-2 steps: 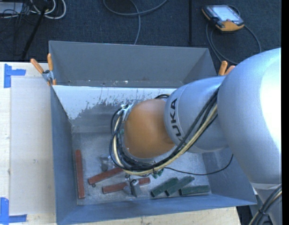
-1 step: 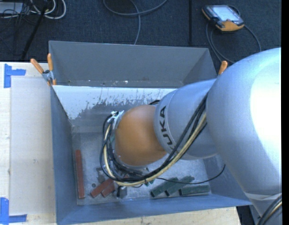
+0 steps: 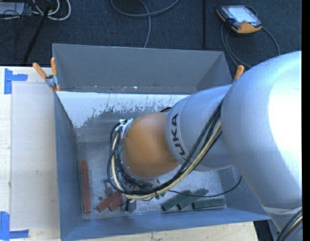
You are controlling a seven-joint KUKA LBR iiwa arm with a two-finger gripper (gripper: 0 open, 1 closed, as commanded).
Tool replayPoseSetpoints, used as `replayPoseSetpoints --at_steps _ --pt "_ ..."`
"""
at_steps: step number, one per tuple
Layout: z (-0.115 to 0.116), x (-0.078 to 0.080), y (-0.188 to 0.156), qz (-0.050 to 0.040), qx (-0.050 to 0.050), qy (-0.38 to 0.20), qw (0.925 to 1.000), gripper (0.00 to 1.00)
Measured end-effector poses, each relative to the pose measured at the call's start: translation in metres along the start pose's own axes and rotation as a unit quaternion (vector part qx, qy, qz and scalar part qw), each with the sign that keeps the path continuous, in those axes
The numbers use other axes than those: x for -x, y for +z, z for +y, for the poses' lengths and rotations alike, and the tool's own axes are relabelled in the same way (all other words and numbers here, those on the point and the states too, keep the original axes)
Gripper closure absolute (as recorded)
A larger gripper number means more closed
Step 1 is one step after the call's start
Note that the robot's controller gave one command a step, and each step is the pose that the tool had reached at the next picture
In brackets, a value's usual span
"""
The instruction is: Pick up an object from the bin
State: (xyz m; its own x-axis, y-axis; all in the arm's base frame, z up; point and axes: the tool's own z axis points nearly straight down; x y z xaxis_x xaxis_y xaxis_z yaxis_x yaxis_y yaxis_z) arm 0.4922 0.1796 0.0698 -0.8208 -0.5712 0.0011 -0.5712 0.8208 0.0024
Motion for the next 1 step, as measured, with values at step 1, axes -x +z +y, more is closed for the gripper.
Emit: replayPoseSetpoints --at_steps 1 --pt "0.0012 0.0078 -0.1307 -0.0007 -0.001 -0.016 0.9999 1.00"
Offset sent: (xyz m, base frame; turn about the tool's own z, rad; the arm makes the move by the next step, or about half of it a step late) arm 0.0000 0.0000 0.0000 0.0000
